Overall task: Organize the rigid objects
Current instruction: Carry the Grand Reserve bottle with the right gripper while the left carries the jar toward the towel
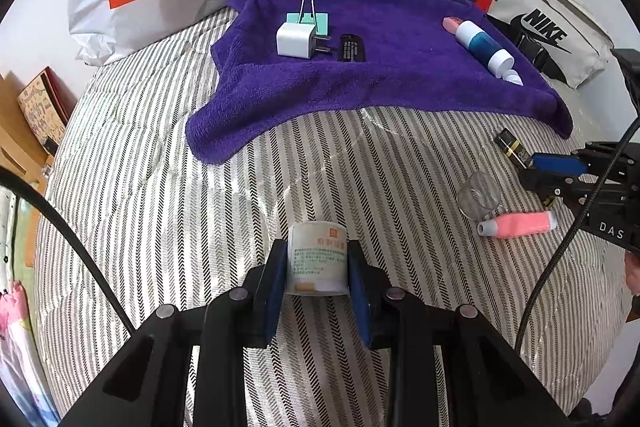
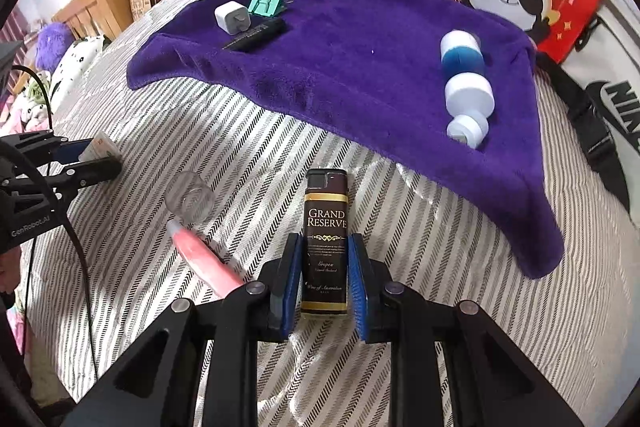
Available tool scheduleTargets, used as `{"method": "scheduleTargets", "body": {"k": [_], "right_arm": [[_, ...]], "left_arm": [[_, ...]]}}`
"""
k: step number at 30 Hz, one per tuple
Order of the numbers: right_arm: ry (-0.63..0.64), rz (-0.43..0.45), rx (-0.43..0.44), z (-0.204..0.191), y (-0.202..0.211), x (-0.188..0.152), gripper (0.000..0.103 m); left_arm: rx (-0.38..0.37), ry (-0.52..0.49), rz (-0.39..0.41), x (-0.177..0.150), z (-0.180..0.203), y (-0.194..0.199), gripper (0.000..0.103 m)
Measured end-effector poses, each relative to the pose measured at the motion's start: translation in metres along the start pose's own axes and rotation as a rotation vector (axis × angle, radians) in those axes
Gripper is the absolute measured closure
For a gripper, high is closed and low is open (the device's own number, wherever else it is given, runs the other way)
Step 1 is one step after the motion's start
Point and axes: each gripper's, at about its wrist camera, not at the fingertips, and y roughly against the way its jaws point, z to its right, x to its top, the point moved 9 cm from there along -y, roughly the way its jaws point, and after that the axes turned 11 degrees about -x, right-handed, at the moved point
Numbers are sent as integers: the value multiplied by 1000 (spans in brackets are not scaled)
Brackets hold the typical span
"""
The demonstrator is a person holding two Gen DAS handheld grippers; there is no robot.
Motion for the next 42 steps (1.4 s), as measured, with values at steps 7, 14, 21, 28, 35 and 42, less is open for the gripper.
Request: {"method": "scheduleTargets", "body": {"k": [7, 14, 21, 28, 35, 42], "right_arm": [[-22, 4, -10, 0, -2, 5, 79], [-34, 29, 27, 5, 8, -1, 80], [-79, 84, 46, 23, 36, -2, 80], [-101, 83, 27, 42, 46, -3, 80], [-120, 90, 40, 48, 51, 0, 80], [-140, 114, 48, 54, 58, 13, 80]], "left_arm": [[-9, -6, -13, 2, 0, -2, 75], [-40, 28, -13, 2, -6, 4, 75], [-58, 40, 34, 13, -6, 23, 75], [-66, 29, 48, 27, -1, 27, 75], [-71, 11, 66, 42, 5, 34, 75], [-72, 2, 76, 55, 5, 38, 75]]}}
